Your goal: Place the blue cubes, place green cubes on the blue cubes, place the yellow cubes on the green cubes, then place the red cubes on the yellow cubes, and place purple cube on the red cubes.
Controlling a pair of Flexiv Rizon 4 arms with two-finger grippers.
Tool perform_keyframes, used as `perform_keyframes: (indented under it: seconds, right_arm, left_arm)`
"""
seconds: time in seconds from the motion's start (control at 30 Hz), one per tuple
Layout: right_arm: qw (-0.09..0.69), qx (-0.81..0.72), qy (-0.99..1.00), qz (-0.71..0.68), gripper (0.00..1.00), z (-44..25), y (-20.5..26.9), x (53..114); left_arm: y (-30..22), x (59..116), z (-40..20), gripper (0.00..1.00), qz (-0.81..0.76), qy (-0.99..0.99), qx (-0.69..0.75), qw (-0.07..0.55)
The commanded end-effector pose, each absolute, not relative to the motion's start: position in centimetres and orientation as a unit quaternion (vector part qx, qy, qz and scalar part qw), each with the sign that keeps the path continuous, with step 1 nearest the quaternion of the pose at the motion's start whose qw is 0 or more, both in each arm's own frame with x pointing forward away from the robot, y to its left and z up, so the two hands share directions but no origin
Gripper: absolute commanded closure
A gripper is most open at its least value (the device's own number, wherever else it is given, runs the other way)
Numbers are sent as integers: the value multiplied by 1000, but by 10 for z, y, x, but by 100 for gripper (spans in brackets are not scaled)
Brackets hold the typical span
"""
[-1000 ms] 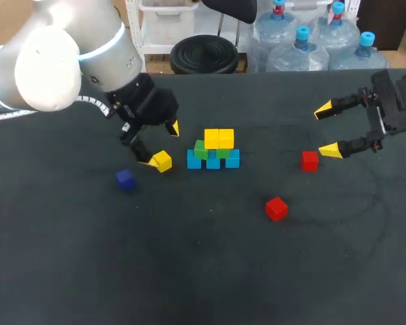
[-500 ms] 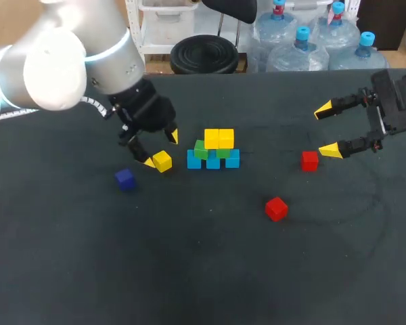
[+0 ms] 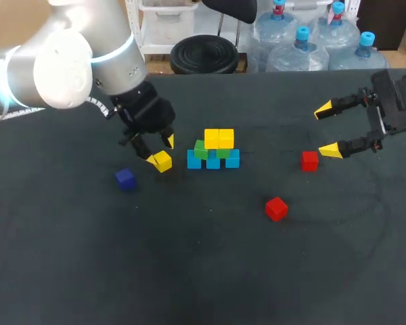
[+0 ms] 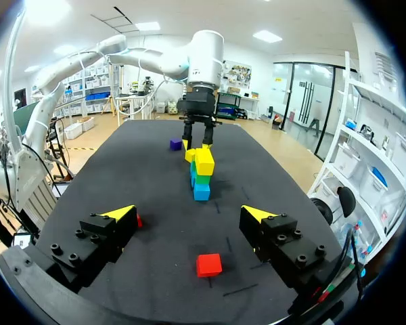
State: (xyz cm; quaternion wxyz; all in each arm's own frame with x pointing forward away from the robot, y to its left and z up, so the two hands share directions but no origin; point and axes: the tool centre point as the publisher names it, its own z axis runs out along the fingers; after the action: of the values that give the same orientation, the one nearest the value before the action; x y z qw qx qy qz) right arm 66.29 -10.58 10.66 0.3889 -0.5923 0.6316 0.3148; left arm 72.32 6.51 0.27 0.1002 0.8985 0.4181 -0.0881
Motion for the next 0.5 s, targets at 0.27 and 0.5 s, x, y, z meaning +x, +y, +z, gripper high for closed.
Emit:
perform_keyframes:
  seconds: [0.27, 0.5]
  right_arm:
    - [390, -592, 631, 315, 0, 106, -105, 663]
    - [390, -592, 631, 315, 0, 106, -105, 663]
  left_arm:
    - [73, 719, -1, 53, -93, 421, 897, 96]
    - [71, 714, -3, 98, -97, 435, 890, 94]
